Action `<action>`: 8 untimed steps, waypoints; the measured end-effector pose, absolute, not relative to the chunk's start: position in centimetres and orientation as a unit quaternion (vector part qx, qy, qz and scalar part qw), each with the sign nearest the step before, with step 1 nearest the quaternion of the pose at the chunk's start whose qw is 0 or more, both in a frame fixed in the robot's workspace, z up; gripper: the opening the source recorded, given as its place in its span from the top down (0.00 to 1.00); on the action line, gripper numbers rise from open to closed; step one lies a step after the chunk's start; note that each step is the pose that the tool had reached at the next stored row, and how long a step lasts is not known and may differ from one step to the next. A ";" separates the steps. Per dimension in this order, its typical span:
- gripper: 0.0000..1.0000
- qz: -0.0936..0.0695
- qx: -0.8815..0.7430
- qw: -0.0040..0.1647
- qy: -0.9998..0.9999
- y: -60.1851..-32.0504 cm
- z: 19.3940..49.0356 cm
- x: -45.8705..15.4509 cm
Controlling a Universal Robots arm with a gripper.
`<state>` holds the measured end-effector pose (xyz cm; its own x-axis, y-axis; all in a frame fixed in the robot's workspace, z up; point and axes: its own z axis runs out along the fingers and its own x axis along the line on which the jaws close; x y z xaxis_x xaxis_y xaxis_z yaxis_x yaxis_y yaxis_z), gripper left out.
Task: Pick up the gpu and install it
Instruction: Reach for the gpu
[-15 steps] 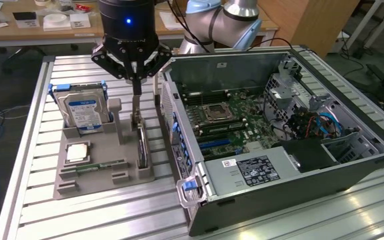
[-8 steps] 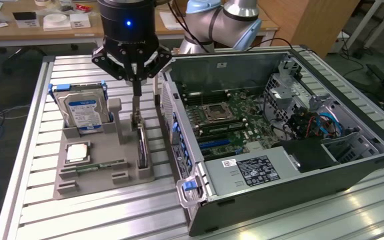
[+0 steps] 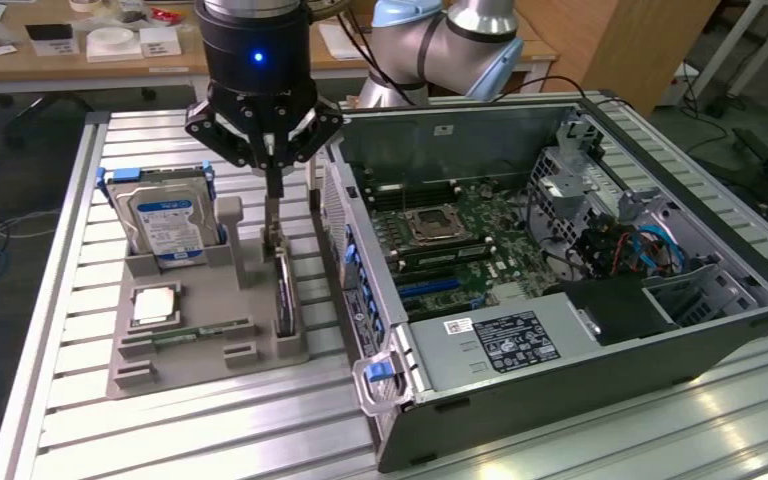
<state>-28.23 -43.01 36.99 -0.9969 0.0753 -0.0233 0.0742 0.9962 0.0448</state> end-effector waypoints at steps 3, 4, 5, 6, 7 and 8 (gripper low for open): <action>0.89 0.022 0.037 0.013 0.999 -43.1 37.0 -28.3; 0.89 0.022 0.037 0.013 0.999 -43.2 37.0 -28.3; 0.89 0.022 0.037 0.013 0.999 -43.3 37.0 -28.4; 0.89 0.022 0.037 0.013 0.999 -43.4 37.0 -28.4; 0.89 0.022 0.037 0.013 0.999 -43.5 36.9 -28.5; 0.89 0.022 0.037 0.013 0.999 -43.6 36.9 -28.5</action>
